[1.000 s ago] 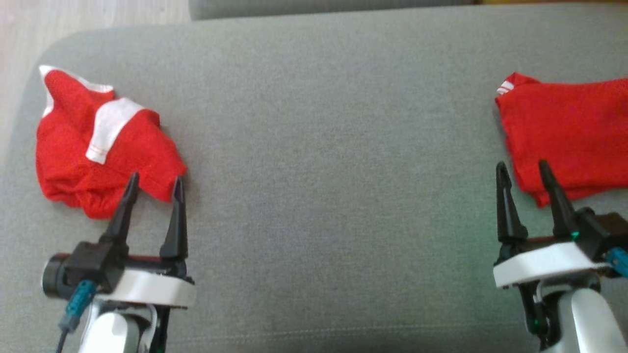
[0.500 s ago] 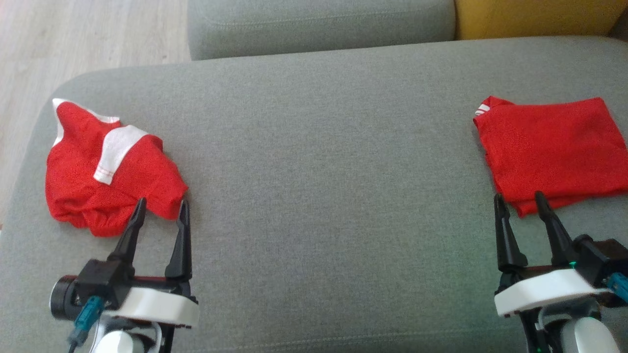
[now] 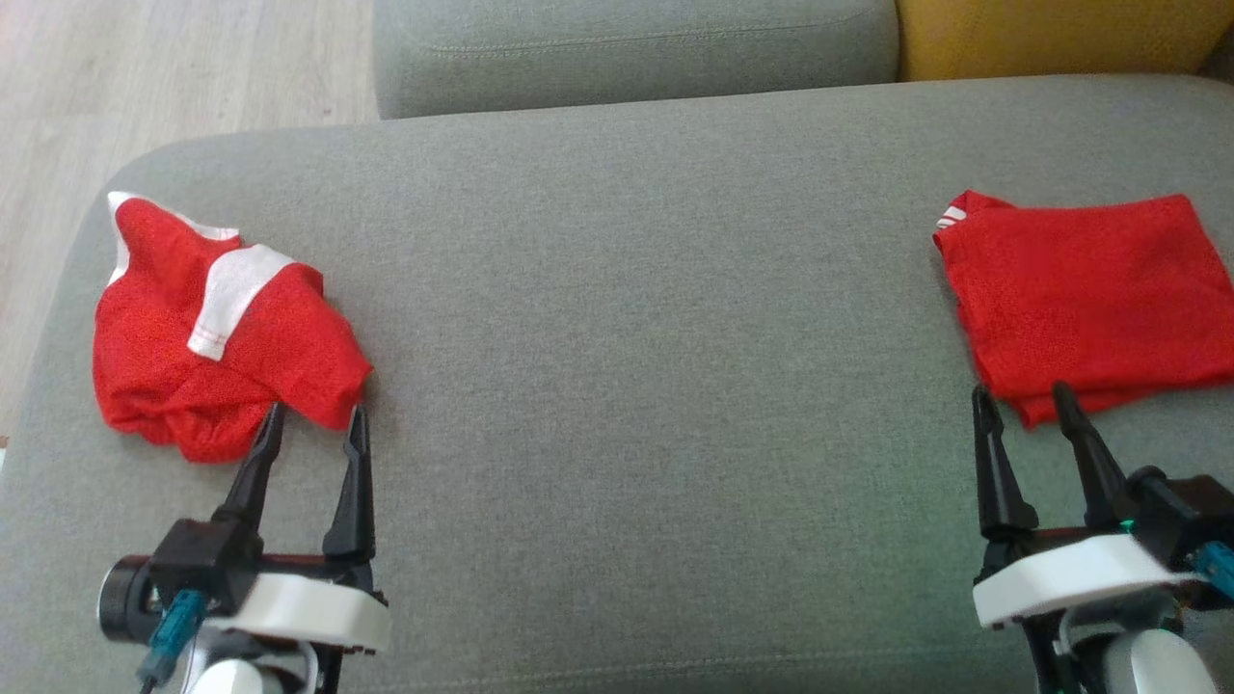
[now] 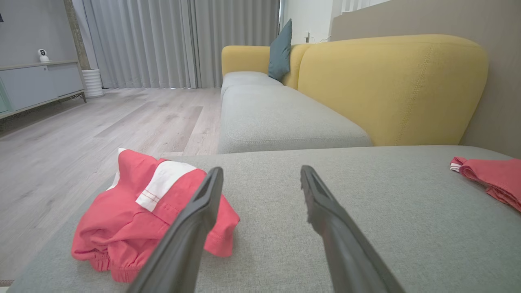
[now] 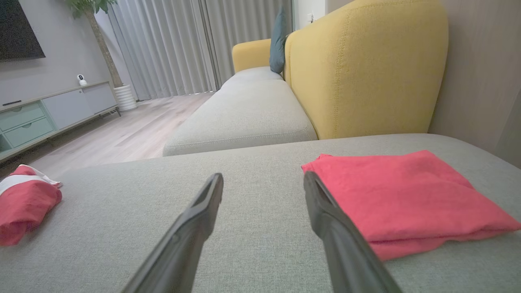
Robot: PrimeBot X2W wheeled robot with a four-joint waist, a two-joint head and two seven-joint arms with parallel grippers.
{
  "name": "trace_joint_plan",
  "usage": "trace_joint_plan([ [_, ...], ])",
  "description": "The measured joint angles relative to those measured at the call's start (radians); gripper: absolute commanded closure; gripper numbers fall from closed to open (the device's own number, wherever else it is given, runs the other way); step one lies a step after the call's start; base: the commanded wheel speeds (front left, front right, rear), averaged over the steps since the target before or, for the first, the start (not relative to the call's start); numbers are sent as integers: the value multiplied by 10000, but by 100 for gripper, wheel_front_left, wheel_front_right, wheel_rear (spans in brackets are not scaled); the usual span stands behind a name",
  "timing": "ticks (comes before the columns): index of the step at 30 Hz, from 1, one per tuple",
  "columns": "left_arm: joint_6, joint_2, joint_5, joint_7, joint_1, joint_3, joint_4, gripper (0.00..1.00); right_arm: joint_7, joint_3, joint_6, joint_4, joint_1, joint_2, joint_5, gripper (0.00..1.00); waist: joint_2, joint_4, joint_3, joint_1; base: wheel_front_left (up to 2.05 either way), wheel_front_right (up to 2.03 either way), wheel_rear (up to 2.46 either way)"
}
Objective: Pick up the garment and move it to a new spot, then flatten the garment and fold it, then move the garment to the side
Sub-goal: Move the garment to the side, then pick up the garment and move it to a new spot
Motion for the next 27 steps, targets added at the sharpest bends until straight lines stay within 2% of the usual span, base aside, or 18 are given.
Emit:
trace_joint_plan([
  [11, 17, 13, -88, 0, -8, -2, 117, 0, 4, 8, 0, -50, 38, 0, 8, 0, 0, 59, -17, 0, 0, 0, 0],
  [18, 56, -2, -171, 0, -115, -29, 130, 0, 77, -58, 0, -203, 42, 0, 10, 0, 0, 397, 17, 0, 0, 0, 0],
  [27, -58, -148, -161, -10, -892, -142, 240, 0, 389, 98, 0, -917, 36, 2, -38, 0, 0, 1772, 237, 1, 0, 0, 0],
])
